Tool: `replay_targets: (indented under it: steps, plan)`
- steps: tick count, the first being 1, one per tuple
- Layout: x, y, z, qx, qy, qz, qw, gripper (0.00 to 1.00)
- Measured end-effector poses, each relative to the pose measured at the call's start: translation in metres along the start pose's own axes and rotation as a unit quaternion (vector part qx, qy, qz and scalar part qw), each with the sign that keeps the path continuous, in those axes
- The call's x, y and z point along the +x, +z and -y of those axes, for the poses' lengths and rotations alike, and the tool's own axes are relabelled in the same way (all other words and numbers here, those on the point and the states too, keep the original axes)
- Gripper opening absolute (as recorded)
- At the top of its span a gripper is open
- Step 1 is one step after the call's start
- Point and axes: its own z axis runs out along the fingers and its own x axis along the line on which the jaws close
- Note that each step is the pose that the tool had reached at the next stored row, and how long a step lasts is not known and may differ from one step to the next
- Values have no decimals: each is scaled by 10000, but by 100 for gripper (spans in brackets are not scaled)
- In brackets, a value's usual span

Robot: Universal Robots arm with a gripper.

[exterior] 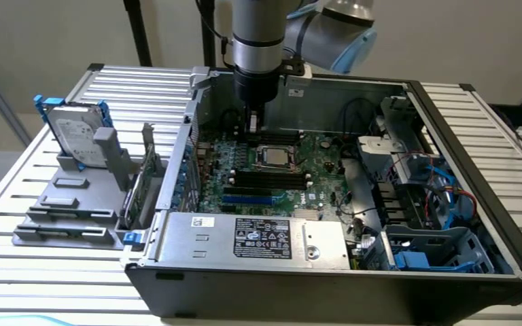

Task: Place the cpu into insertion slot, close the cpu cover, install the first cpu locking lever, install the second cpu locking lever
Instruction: 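Close the cpu cover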

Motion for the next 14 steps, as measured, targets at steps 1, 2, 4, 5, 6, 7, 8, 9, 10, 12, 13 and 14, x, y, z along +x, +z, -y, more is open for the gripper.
replay_targets:
  steps: [1, 2, 4, 5, 6, 7, 8, 9, 10, 12, 13, 14]
  plan:
    - [0, 0, 0, 0, 0, 0, 10000, 11]
    - [0, 0, 0, 0, 0, 0, 10000, 11]
    - [0, 0, 0, 0, 0, 0, 10000, 11]
    - [0, 0, 0, 0, 0, 0, 10000, 11]
    - [0, 0, 0, 0, 0, 0, 10000, 11]
    - [0, 0, 0, 0, 0, 0, 10000, 11]
    - [0, 0, 0, 0, 0, 0, 10000, 11]
    - [0, -1, -2, 0, 0, 1, 10000, 11]
    - [0, -1, -12, 1, 0, 2, 10000, 11]
    - [1, 0, -89, 10, 0, 1, 10000, 11]
    - [1, 1, -134, 16, 1, 1, 10000, 11]
    - [1, 2, -179, 22, 1, 2, 10000, 11]
